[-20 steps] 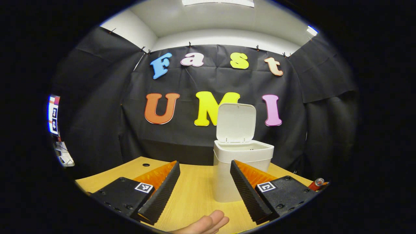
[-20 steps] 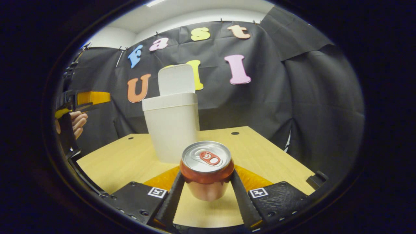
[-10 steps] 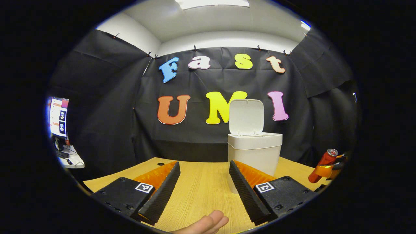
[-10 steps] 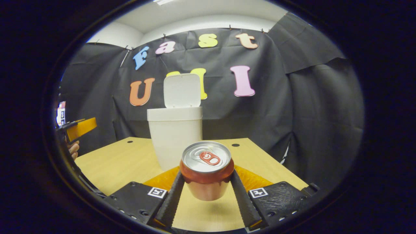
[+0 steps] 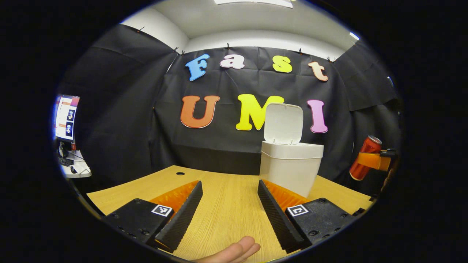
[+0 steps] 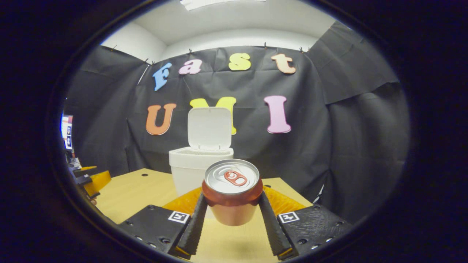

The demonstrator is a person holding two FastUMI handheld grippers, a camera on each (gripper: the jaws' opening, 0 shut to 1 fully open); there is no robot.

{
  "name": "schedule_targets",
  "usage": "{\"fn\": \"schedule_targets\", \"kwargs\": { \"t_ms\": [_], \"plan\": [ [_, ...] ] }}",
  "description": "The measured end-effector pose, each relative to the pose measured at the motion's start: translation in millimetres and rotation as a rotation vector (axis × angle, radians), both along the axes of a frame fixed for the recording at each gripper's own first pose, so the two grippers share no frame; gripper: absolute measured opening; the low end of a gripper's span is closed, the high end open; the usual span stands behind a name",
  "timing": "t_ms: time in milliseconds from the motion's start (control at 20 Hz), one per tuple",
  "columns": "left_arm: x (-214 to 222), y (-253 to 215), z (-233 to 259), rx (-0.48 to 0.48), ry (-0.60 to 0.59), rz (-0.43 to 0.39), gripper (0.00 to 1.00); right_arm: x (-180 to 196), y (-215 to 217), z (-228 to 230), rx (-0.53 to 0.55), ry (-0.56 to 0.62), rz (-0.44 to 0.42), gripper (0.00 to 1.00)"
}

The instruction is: Press the lid of the desktop garbage bin to open it, pick up the crumpled paper on the desktop and throw it into the bin, then pick up the pop can on the desktop and drop it into the bin, and finally close the garbage bin lid.

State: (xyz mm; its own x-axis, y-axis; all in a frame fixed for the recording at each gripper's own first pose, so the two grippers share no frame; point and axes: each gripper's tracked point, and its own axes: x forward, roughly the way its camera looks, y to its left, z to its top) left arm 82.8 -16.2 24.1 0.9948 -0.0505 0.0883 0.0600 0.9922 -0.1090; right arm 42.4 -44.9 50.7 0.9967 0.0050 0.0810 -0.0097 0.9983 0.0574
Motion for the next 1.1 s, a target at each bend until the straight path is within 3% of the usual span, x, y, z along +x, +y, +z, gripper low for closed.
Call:
{"fn": "schedule_targets", "kwargs": {
  "t_ms": [200,400,750,1100],
  "plan": [
    [-0.2,1.8,1.0,0.040,-0.015,0.009,0.98,22.3,19.4,48.8,0.004,-0.016,0.048,0.74],
    [-0.7,0.3,2.6,0.018,-0.018,-0.024,0.98,49.0,28.3,94.4,-0.039,-0.047,0.035,0.72],
    [5.8,20.5,-8.0,-0.022,0.017,-0.004,0.98,96.1,63.9,153.7,-0.073,-0.038,0.066,0.72],
    [4.8,14.8,-5.5,0.000,0.017,-0.021,0.98,179.5,90.9,154.3,-0.074,0.085,0.041,0.73]
  ]
}}
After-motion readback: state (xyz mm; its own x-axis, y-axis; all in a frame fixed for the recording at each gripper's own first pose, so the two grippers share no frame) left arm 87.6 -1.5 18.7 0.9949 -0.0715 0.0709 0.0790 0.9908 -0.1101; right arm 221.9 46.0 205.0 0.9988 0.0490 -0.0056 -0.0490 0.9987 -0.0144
